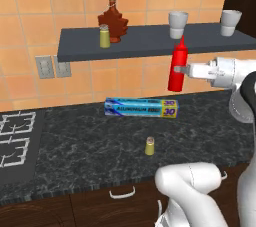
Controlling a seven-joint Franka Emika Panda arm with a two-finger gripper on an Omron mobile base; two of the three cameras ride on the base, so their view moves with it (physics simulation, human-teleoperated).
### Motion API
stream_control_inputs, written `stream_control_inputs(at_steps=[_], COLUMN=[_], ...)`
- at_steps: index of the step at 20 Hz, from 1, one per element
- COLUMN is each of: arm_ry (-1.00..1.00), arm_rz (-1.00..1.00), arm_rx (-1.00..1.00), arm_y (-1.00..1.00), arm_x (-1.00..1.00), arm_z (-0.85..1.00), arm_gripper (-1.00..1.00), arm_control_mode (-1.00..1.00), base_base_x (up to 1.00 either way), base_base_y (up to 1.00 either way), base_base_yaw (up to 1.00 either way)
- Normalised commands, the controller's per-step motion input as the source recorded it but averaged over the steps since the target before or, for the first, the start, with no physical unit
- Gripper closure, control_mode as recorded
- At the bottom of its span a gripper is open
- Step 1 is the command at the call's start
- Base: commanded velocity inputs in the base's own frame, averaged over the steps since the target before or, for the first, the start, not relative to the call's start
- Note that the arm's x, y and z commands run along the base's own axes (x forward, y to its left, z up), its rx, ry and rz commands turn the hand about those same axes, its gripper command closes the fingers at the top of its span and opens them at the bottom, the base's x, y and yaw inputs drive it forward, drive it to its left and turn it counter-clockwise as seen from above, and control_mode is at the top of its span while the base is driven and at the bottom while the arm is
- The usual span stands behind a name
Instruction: Put the shaker and condiment bottle from the counter next to their counterparts in the cabinet.
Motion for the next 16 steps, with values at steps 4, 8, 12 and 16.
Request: stream_control_inputs(at_steps=[4, 8, 12, 16], arm_ry=[0.0, 0.0, -0.06, -0.15], arm_rz=[0.03, 0.0, 0.0, 0.0], arm_rx=[0.0, 0.0, 0.0, -0.03], arm_y=[-0.06, 0.0, 0.0, 0.03], arm_x=[0.11, 0.2, 0.39, 0.35], arm_z=[0.3, 0.07, 0.27, 0.31], arm_gripper=[1.0, 1.0, 1.0, 1.0], arm_control_mode=[-1.0, -1.0, -1.0, -1.0], base_base_x=[0.0, 0.0, 0.0, 0.0], base_base_y=[0.0, 0.0, 0.0, 0.0], base_base_yaw=[0.0, 0.0, 0.0, 0.0])
